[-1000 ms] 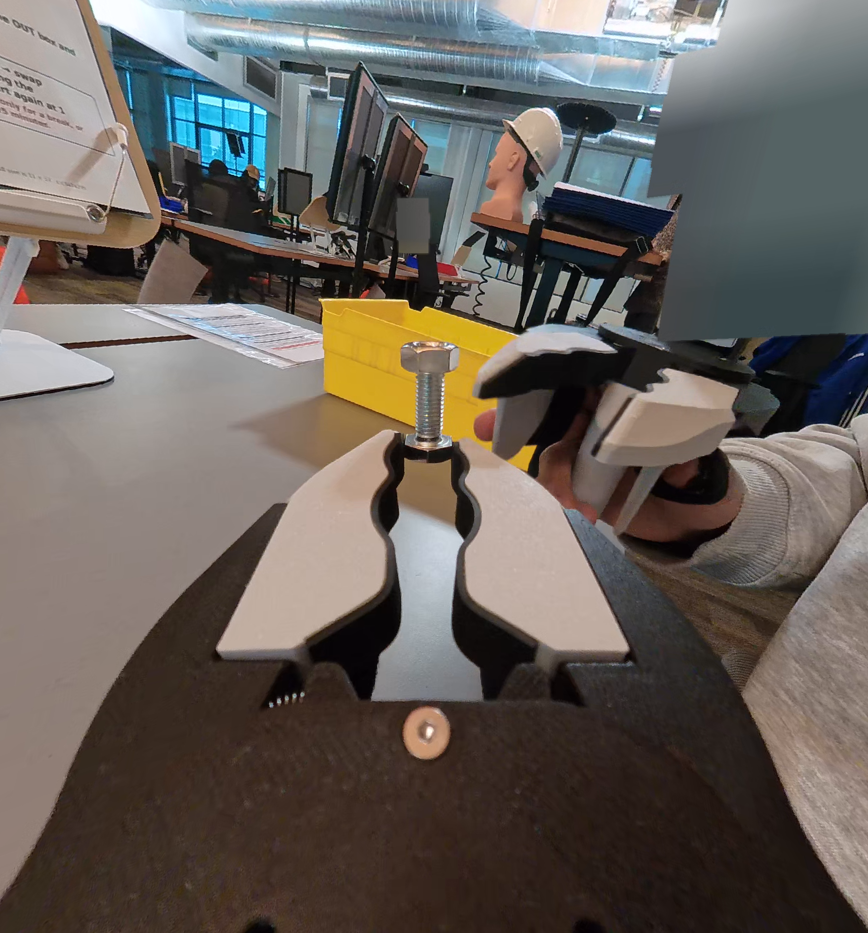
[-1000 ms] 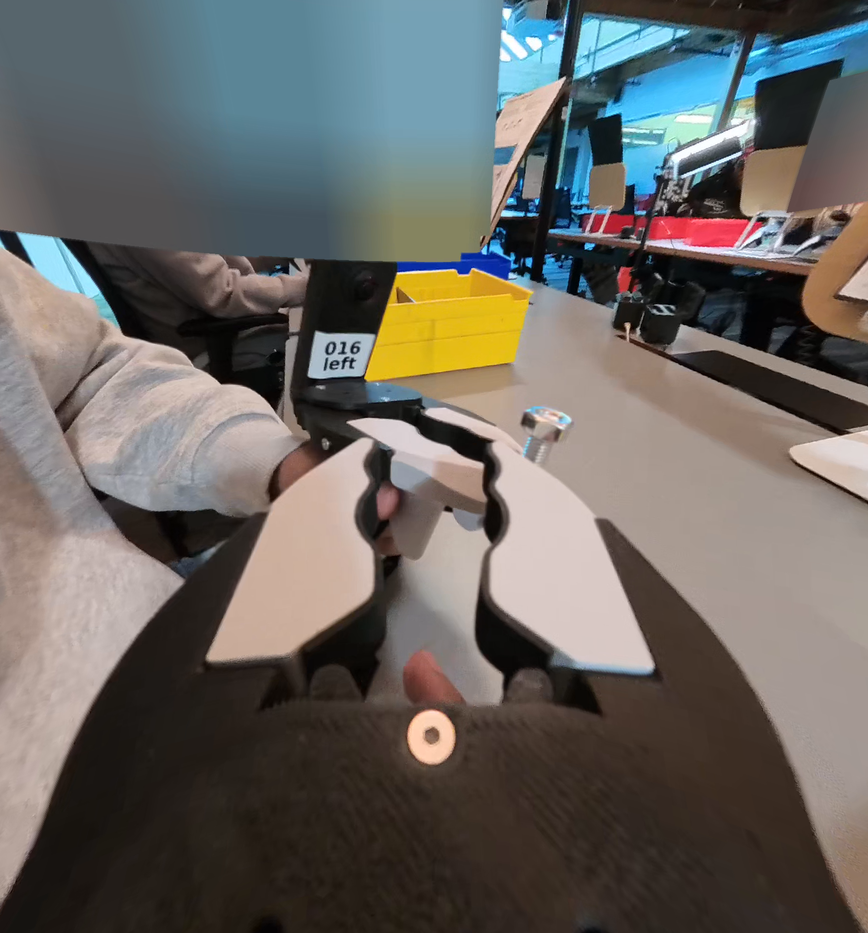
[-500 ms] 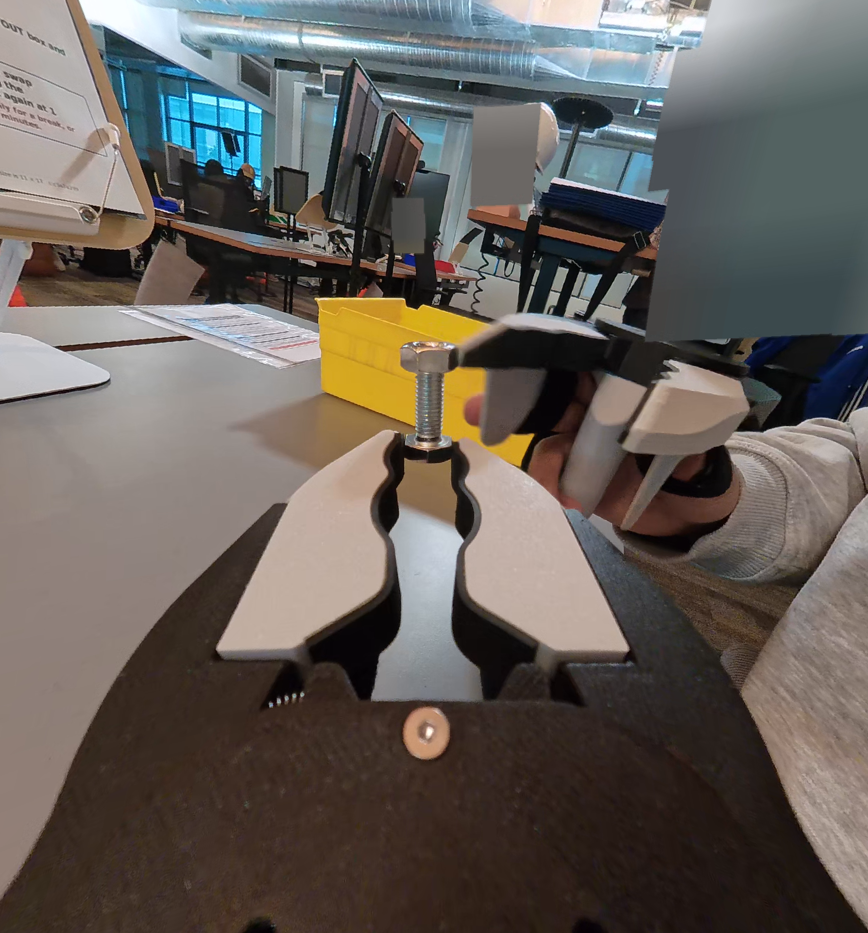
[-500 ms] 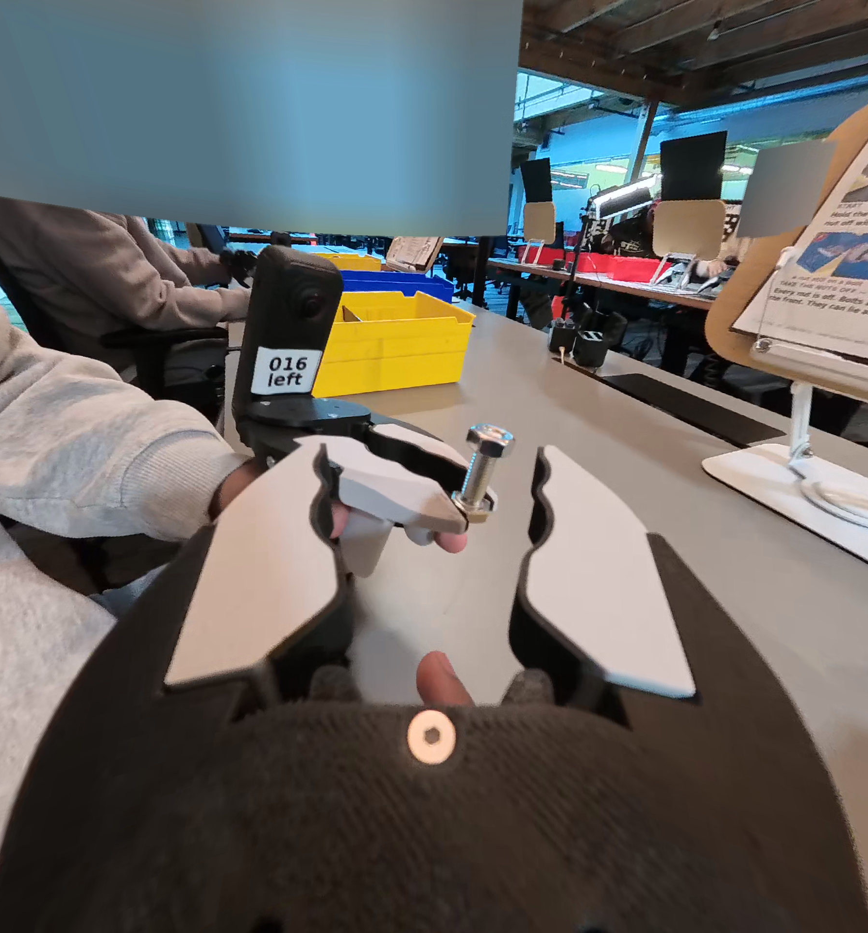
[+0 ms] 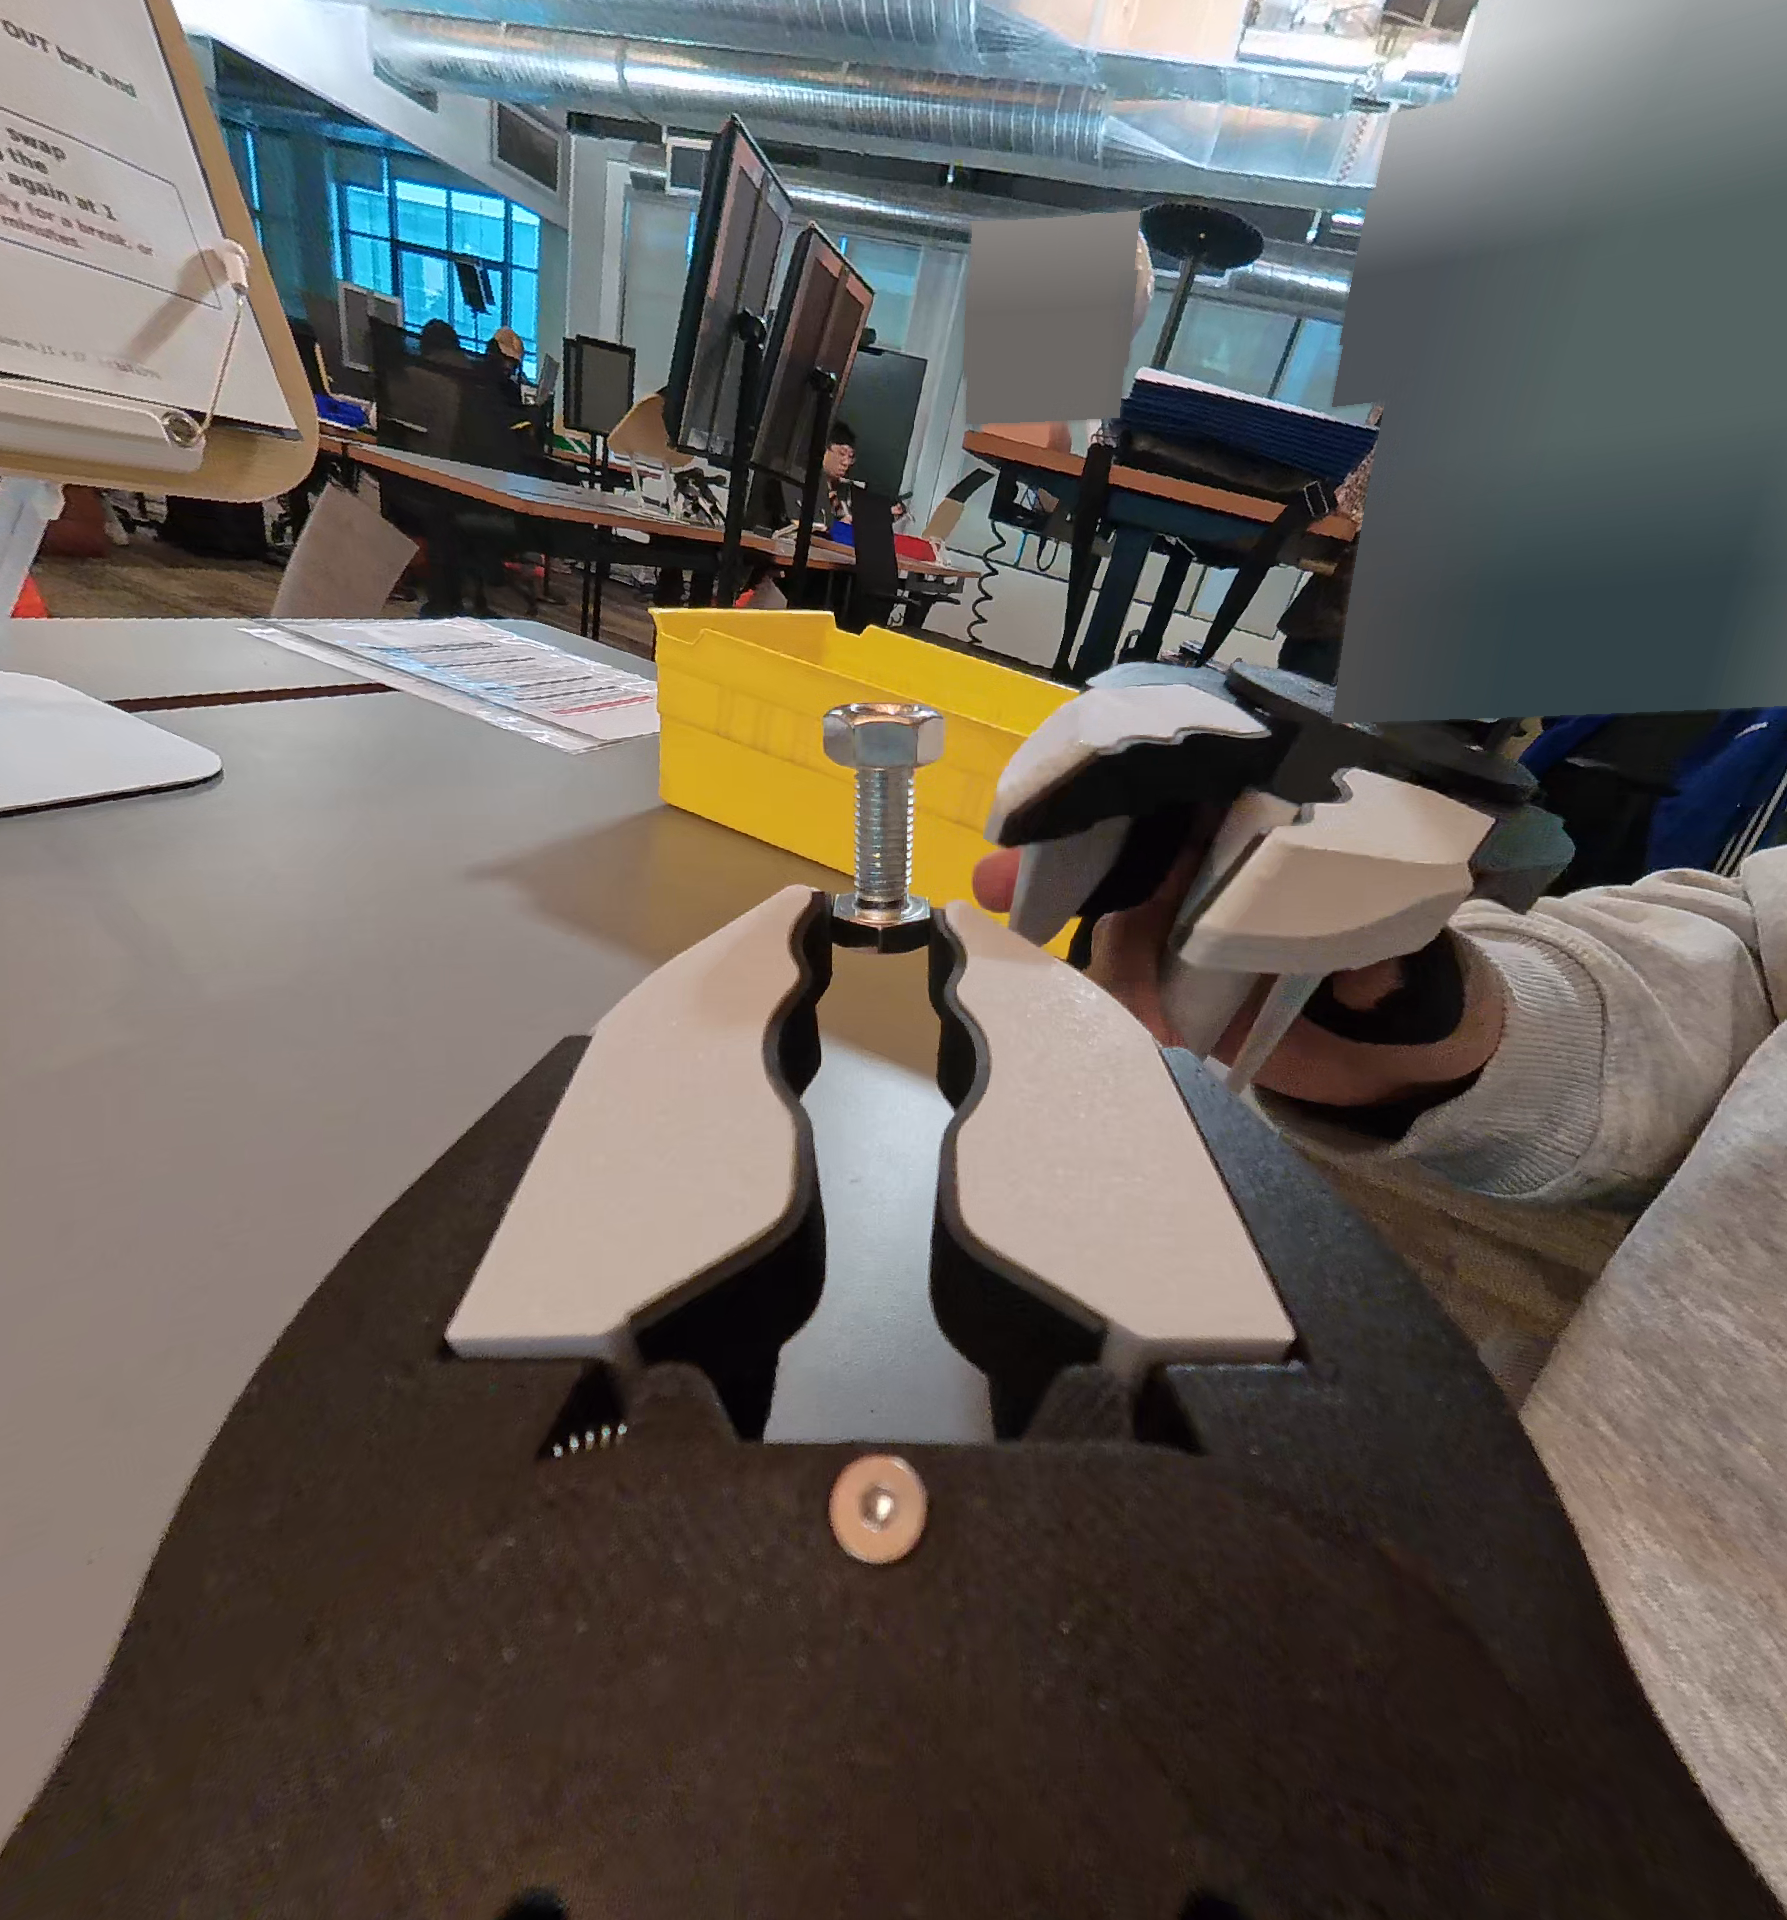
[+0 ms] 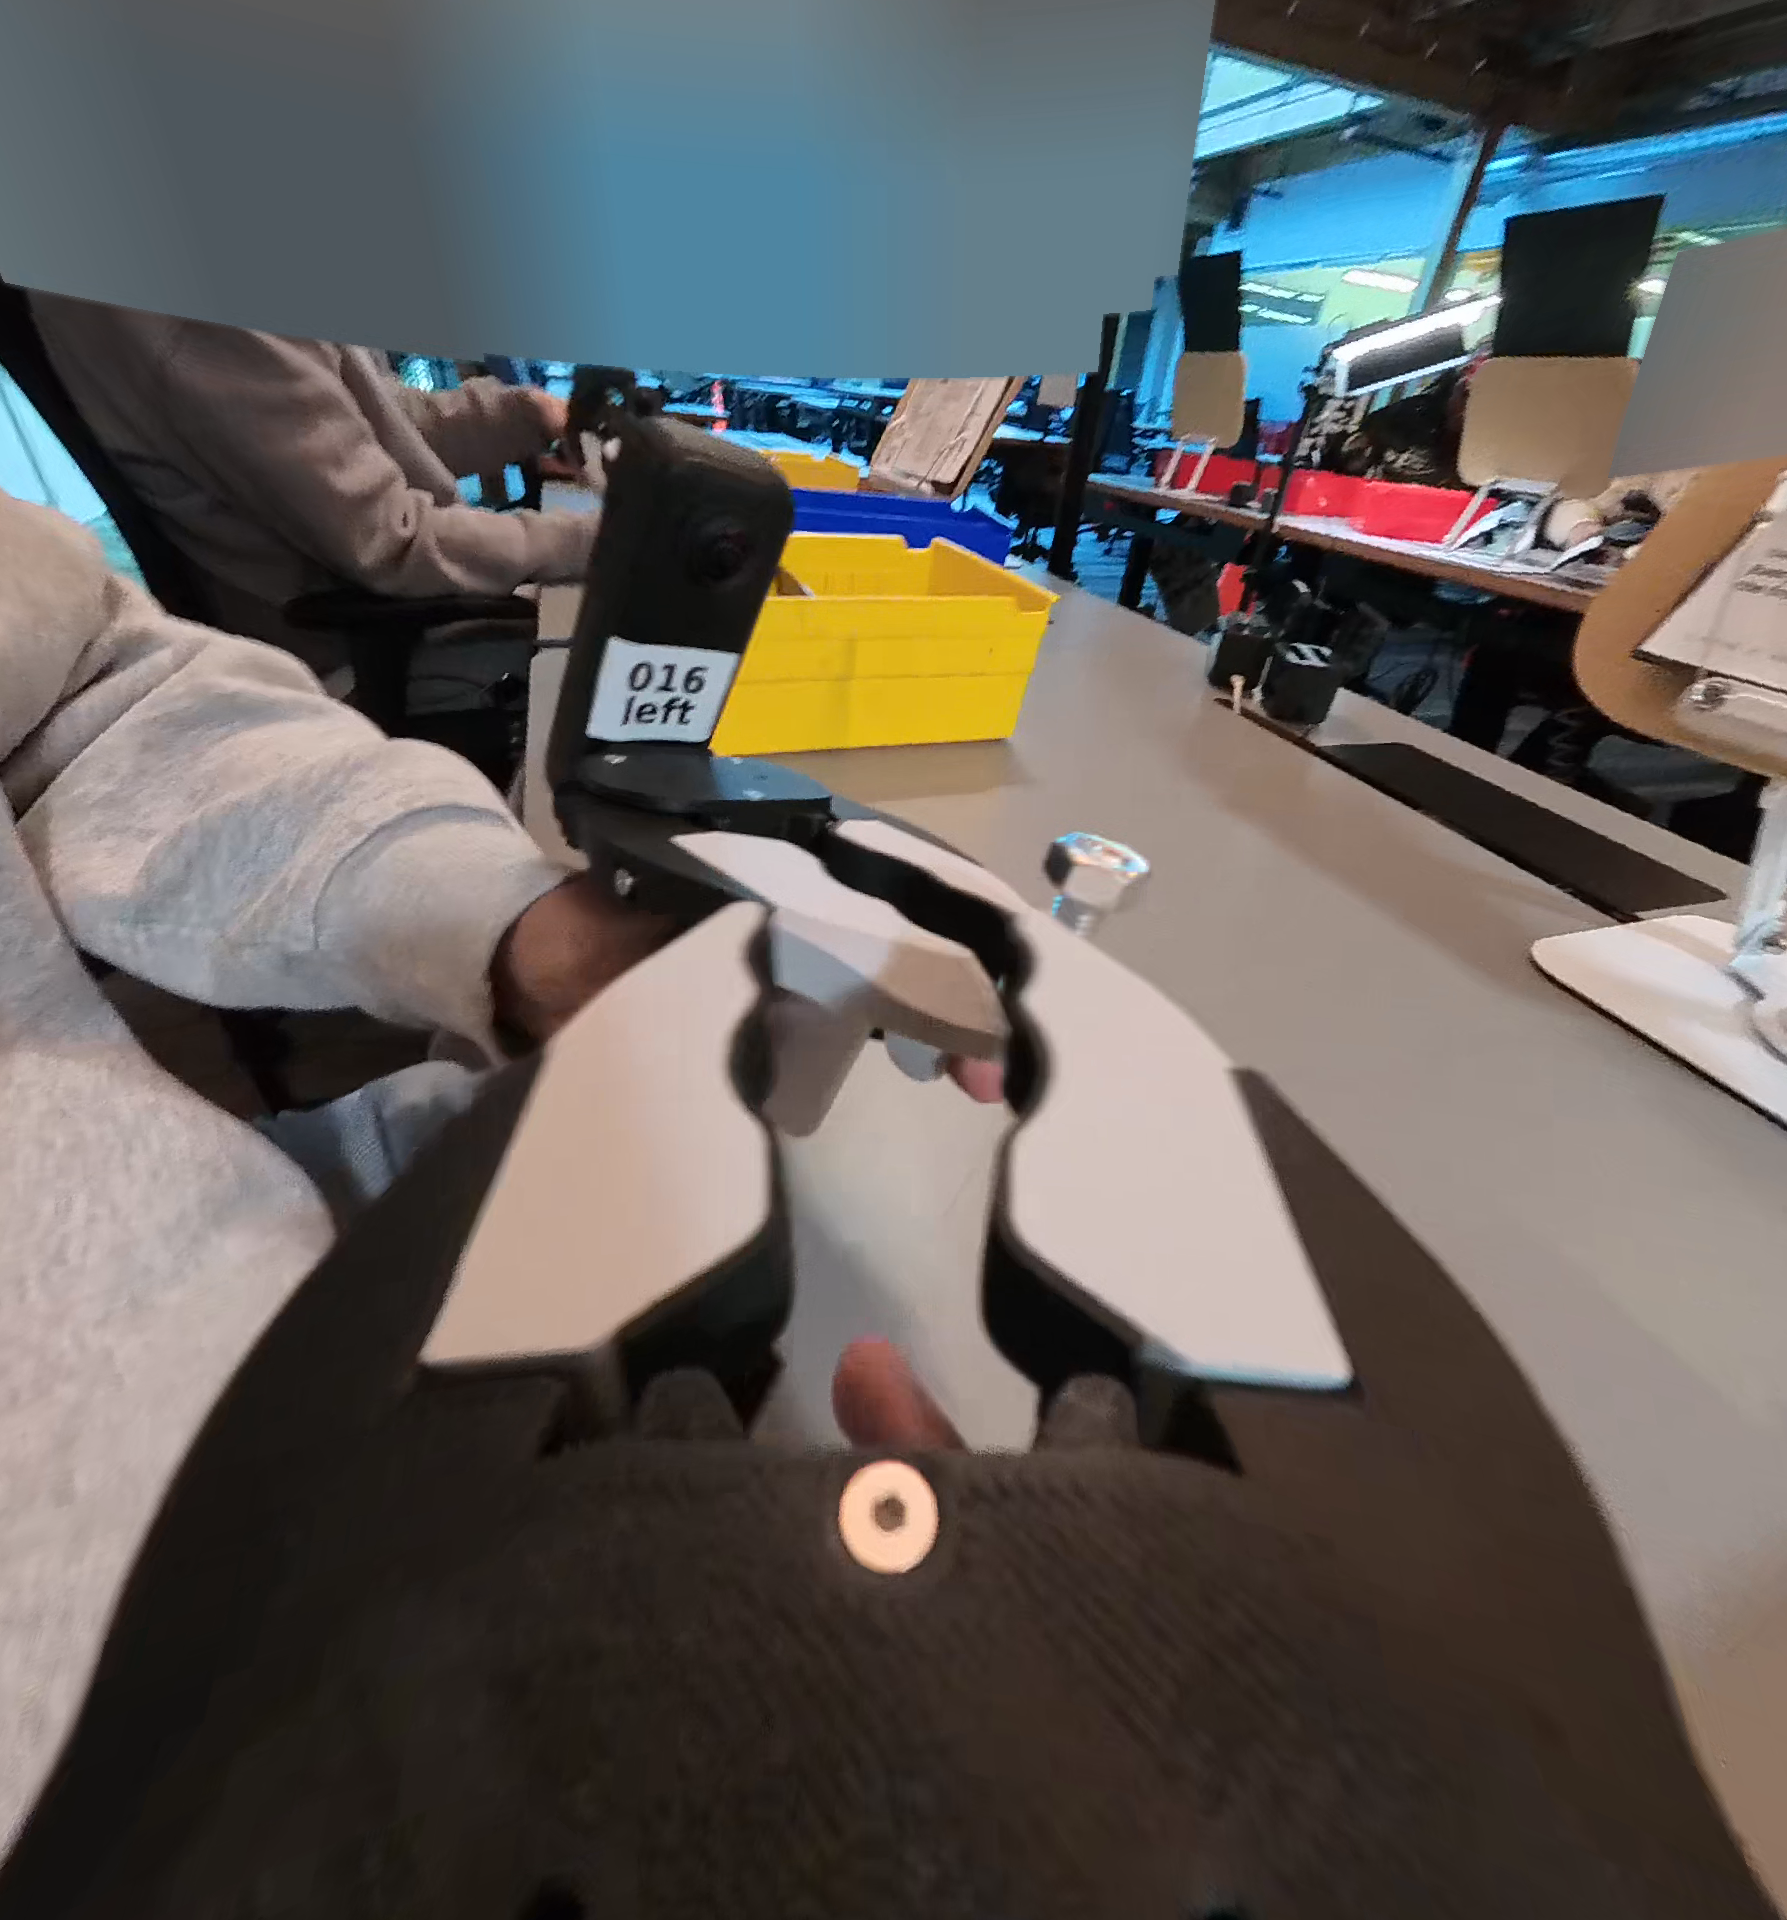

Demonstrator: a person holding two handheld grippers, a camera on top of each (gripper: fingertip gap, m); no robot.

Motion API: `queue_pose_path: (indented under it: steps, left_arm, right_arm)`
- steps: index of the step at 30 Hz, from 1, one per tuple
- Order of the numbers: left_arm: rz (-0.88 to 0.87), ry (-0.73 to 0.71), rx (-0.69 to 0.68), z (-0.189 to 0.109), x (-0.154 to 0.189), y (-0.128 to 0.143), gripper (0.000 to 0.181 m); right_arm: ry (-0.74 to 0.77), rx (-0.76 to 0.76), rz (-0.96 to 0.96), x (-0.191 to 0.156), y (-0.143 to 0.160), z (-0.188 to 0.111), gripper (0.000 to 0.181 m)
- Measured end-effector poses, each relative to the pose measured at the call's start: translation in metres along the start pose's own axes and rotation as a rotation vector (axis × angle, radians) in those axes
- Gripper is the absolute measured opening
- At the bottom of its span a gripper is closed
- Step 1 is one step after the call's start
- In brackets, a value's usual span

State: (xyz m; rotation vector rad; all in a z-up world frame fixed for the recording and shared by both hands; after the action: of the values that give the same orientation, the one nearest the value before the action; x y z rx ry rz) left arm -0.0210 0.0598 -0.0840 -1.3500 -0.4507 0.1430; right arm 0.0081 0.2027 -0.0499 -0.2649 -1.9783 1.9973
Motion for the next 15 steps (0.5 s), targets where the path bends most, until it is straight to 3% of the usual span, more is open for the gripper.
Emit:
queue_pose_path:
  steps: [1,3,4,7,9,10,12,13,15]
  left_arm:
    - [0.001,0.001,0.000,0.0000,0.0003,0.0000,0.019]
    - [0.006,0.003,0.000,0.0000,0.0008,0.0000,0.019]
    - [0.007,0.004,-0.001,0.0000,0.0009,-0.0001,0.019]
    - [0.009,0.005,-0.002,0.0001,0.0012,0.0001,0.019]
    - [0.006,0.004,0.000,0.0000,0.0009,0.0000,0.019]
    - [0.003,0.003,-0.002,0.0000,0.0006,0.0000,0.019]
    - [0.001,0.002,0.000,-0.0001,0.0003,0.0001,0.019]
    - [0.001,0.002,0.000,-0.0002,0.0004,0.0001,0.019]
    - [0.002,0.003,-0.001,-0.0001,0.0005,0.0001,0.019]
  right_arm:
    - [-0.006,-0.004,-0.008,-0.0002,-0.0007,-0.0011,0.028]
    - [0.014,0.005,-0.008,0.0019,-0.0013,-0.0019,0.032]
    - [0.028,0.013,0.000,0.0032,-0.0008,-0.0019,0.036]
    - [0.081,0.045,0.025,0.0072,0.0007,-0.0002,0.073]
    - [0.061,0.049,0.033,0.0061,0.0011,0.0006,0.076]
    - [0.028,0.046,0.037,0.0039,0.0008,0.0005,0.068]
    - [-0.041,0.031,0.038,-0.0016,-0.0018,-0.0018,0.028]
    - [-0.043,0.026,0.035,-0.0027,-0.0034,-0.0023,0.021]
    - [-0.002,0.046,0.003,-0.0017,-0.0054,-0.0030,0.029]
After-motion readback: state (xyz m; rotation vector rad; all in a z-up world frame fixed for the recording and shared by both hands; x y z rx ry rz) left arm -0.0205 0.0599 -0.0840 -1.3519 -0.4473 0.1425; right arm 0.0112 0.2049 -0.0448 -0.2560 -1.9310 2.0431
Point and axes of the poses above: each gripper's, where its closed fingertips meet, z out along the fingers, y out of its underside, x = y × z across the jaws, the point moved 9 cm from there along -z, back along the fingers, and after that the axes turned 4 degrees about x, right-handed, at the moved point
